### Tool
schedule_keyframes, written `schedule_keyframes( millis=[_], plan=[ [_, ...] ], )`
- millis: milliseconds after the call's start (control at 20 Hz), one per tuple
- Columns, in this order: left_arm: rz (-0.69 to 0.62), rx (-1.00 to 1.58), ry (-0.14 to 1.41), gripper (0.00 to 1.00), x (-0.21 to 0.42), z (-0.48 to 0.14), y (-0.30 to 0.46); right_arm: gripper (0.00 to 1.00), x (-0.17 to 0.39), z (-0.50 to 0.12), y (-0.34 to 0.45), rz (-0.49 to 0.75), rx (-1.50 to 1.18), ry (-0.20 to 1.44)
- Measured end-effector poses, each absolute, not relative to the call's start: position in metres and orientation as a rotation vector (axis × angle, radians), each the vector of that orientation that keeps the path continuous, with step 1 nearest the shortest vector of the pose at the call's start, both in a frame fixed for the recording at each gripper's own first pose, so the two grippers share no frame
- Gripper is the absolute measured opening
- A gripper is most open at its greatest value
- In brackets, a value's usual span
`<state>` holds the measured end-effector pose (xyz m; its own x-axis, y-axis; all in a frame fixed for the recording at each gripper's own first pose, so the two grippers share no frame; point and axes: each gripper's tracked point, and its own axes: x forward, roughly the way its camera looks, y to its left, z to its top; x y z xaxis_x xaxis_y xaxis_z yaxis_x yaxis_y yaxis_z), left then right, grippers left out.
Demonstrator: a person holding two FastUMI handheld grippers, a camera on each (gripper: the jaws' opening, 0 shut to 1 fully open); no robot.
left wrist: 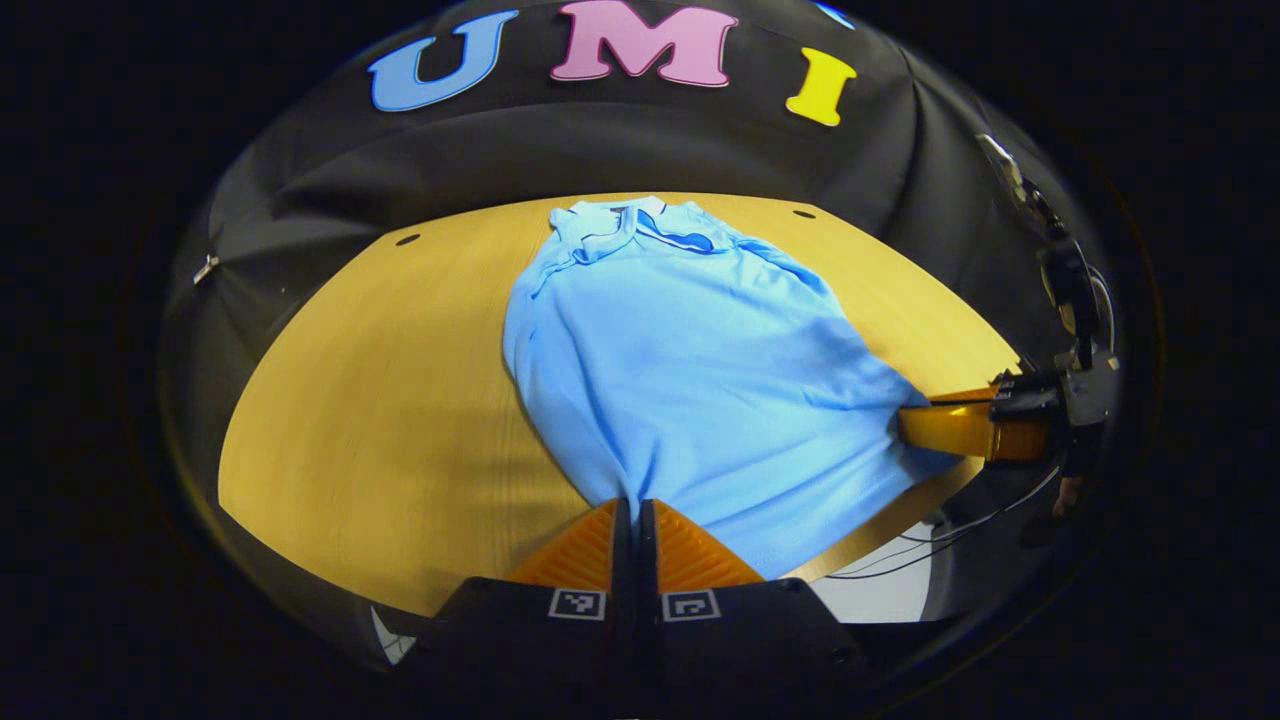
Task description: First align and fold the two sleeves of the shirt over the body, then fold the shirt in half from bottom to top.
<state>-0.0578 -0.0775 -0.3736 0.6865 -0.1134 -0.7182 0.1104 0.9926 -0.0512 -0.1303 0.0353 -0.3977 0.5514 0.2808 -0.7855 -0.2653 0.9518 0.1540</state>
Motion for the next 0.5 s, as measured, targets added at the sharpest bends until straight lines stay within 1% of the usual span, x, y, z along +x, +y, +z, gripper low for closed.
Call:
schedule_keyframes(
  millis=[150, 400, 500],
  plan=[
    [-0.110, -0.025, 0.840, 0.06, -0.056, -0.370, -0.076, 0.05, -0.128, -0.395, 0.032, 0.326, 0.035, 0.961],
    [-0.107, -0.035, 0.794, 0.06, -0.032, -0.327, -0.086, 0.05, -0.101, -0.363, 0.037, 0.342, 0.054, 0.935],
    [-0.100, -0.051, 0.771, 0.06, -0.015, -0.304, -0.087, 0.05, -0.082, -0.346, 0.039, 0.351, 0.058, 0.914]
  ],
)
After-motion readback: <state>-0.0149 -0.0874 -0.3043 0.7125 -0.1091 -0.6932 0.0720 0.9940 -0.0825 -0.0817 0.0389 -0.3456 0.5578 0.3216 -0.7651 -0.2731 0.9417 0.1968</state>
